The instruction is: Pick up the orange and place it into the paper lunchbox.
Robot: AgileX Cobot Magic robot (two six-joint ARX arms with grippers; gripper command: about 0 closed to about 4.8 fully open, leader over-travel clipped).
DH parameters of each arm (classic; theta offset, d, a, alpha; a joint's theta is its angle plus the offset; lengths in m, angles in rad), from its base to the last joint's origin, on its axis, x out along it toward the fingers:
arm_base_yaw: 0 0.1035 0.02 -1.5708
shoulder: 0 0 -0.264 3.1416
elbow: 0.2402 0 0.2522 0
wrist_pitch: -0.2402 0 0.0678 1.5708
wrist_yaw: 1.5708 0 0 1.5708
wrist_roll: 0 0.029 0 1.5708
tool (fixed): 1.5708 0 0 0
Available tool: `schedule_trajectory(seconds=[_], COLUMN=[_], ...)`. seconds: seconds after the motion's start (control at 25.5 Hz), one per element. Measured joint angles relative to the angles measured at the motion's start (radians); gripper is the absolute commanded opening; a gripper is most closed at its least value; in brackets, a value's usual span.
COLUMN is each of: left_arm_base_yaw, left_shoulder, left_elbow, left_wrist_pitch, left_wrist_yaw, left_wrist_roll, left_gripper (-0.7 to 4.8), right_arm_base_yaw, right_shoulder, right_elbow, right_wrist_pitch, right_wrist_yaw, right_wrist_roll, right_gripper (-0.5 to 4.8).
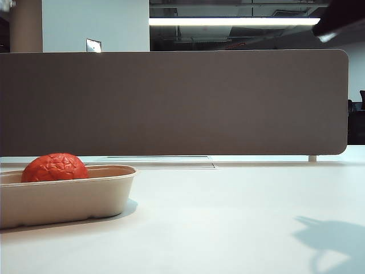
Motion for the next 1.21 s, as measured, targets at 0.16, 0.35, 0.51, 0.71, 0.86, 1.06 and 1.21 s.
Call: schedule_trajectory(seconds=[0.16, 0.35, 0.51, 0.71, 0.86, 1.06, 1.21], left_arm_base_yaw=[0.0, 0.0, 0.0, 0.0, 0.0, 0.019, 0.093], left_shoulder=[-0.014, -0.017, -0.018, -0.018, -0.018, -0.101, -0.192], left_elbow=[-0.089, -0.2, -0.251, -0.312, -0.329, -0.373, -0.429], left_wrist_pitch=[0.132, 0.297, 0.418, 0.438, 0.521, 0.557, 0.558], left_wrist_yaw=[-0.013, -0.039, -0.08, -0.094, -0.095, -0.121, -0.126], left_wrist_roll=[-0.069, -0.101, -0.101, -0.102, -0.101, -0.085, -0.08], left_gripper=[-0.06, -0.06, -0.06, -0.06, -0.06, -0.06, -0.06], right_arm_base_yaw=[0.0, 0.002, 0.002, 0.002, 0.002, 0.002, 0.002], right_shoulder=[-0.006, -0.009, -0.009, -0.009, -0.009, -0.009, -0.009], right_elbow=[-0.007, -0.007, -0.007, -0.007, -0.007, -0.007, -0.007], right_wrist_pitch=[-0.003, -0.001, -0.001, -0.001, -0.001, 0.0, 0.0], right_wrist_yaw=[0.069, 0.047, 0.047, 0.047, 0.047, 0.047, 0.047], right_wrist_roll=[0.001, 0.001, 0.001, 0.001, 0.001, 0.001, 0.001], right_gripper=[0.23, 0.23, 0.23, 0.23, 0.23, 0.23, 0.23])
